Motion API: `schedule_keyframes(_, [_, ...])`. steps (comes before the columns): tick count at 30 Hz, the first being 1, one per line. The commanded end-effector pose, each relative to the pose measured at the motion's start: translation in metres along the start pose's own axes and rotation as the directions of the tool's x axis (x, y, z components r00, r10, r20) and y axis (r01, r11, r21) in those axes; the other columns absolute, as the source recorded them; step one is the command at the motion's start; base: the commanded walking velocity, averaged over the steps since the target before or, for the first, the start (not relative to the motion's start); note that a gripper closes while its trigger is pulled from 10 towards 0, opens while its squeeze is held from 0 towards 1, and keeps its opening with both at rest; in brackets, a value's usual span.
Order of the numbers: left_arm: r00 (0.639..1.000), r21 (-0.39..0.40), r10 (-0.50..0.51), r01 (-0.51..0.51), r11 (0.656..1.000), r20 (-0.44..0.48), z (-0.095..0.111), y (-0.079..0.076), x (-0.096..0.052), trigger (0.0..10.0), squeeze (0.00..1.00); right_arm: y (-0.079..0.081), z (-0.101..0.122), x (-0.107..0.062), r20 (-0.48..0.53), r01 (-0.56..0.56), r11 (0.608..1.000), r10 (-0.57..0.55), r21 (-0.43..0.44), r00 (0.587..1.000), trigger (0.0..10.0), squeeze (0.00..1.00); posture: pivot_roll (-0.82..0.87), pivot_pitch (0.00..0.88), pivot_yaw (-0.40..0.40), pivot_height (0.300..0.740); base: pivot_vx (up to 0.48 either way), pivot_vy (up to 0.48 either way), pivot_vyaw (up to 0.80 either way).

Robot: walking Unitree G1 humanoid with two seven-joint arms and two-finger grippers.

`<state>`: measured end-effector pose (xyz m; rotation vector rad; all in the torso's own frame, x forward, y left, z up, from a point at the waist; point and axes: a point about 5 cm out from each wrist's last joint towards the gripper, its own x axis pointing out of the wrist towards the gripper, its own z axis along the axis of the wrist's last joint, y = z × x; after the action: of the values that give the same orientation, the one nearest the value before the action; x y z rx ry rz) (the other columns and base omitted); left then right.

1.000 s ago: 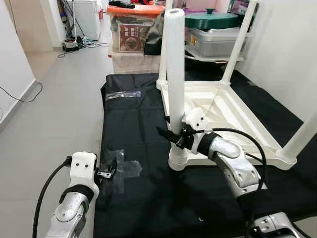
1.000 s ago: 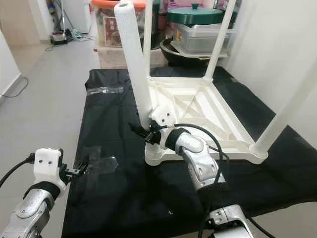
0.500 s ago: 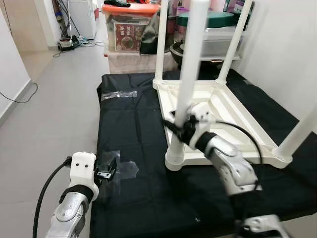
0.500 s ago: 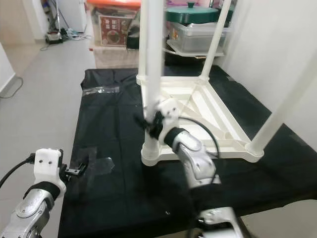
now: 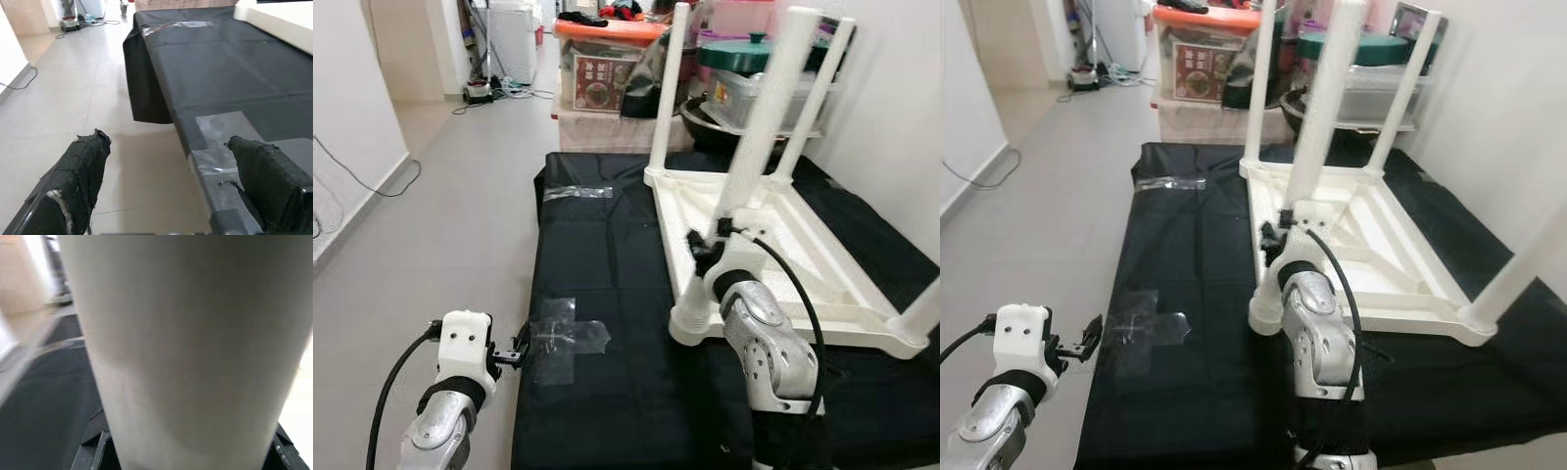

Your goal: Building children table

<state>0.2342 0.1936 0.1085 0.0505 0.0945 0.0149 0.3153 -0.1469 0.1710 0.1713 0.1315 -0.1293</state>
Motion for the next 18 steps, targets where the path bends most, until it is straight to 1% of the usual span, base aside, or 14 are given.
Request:
schedule_keyframes(1, [1.0, 0.02, 0.005, -0.004, 1.0, -0.011, 0.0, 0.001, 0.004, 10.0, 0.0, -0.027, -0.038, -0.002, -0.206, 0.16, 0.986, -0.145, 0.056, 0.968, 10.0, 0.0, 0.02, 0.0, -0.027, 0.74, 0.0, 0.0, 0.0])
schedule_keyframes(5, [1.0, 0.023, 0.005, -0.005, 1.0, -0.009, 0.0, 0.001, 0.005, 10.0, 0.0, -0.022, -0.037, -0.002, -0.199, 0.143, 0.987, -0.127, 0.068, 0.972, 10.0, 0.0, 0.02, 0.0, -0.027, 0.74, 0.0, 0.0, 0.0])
schedule_keyframes(8, [1.0, 0.027, 0.002, -0.002, 1.0, -0.009, 0.0, 0.001, 0.005, 10.0, 0.0, -0.014, -0.033, -0.004, -0.185, 0.086, 0.993, -0.069, 0.085, 0.98, 10.0, 0.0, 0.03, 0.0, -0.026, 0.74, 0.0, 0.0, 0.0])
schedule_keyframes(9, [1.0, 0.027, 0.002, -0.002, 1.0, -0.009, 0.0, 0.001, 0.005, 10.0, 0.0, -0.014, -0.033, -0.004, -0.185, 0.086, 0.993, -0.069, 0.085, 0.98, 10.0, 0.0, 0.03, 0.0, -0.026, 0.74, 0.0, 0.0, 0.0])
schedule_keyframes(10, [1.0, 0.029, 0.0, 0.0, 1.0, -0.011, -0.001, 0.001, 0.005, 10.0, 0.0, -0.01, -0.03, -0.006, -0.173, 0.044, 0.993, -0.024, 0.111, 0.985, 10.0, 0.0, 0.03, 0.0, -0.027, 0.74, 0.0, 0.0, 0.0])
schedule_keyframes(11, [1.0, 0.031, -0.001, 0.002, 1.0, -0.011, -0.001, 0.001, 0.005, 10.0, 0.0, -0.008, -0.028, -0.007, -0.163, 0.015, 0.991, 0.006, 0.129, 0.987, 10.0, 1.0, 0.03, 0.0, -0.027, 0.74, 0.0, 0.0, 0.0])
schedule_keyframes(12, [1.0, 0.031, -0.001, 0.002, 1.0, -0.011, -0.001, 0.001, 0.005, 10.0, 0.0, -0.008, -0.028, -0.007, -0.163, 0.015, 0.991, 0.006, 0.129, 0.987, 10.0, 1.0, 0.03, 0.0, -0.027, 0.74, 0.0, 0.0, 0.0])
schedule_keyframes(15, [1.0, 0.032, -0.004, 0.004, 0.999, -0.013, -0.002, 0.0, 0.005, 10.0, 0.0, -0.005, -0.023, -0.008, -0.125, -0.031, 0.985, 0.052, 0.168, 0.991, 10.0, 1.0, 0.03, 0.0, -0.027, 0.74, 0.0, 0.0, 0.0])
schedule_keyframes(18, [1.0, 0.032, -0.005, 0.005, 0.999, -0.013, -0.002, 0.0, 0.005, 10.0, 0.0, -0.004, -0.02, -0.007, -0.112, -0.039, 0.984, 0.06, 0.176, 0.992, 10.0, 1.0, 0.02, 0.0, -0.027, 0.74, 0.0, 0.0, 0.0])
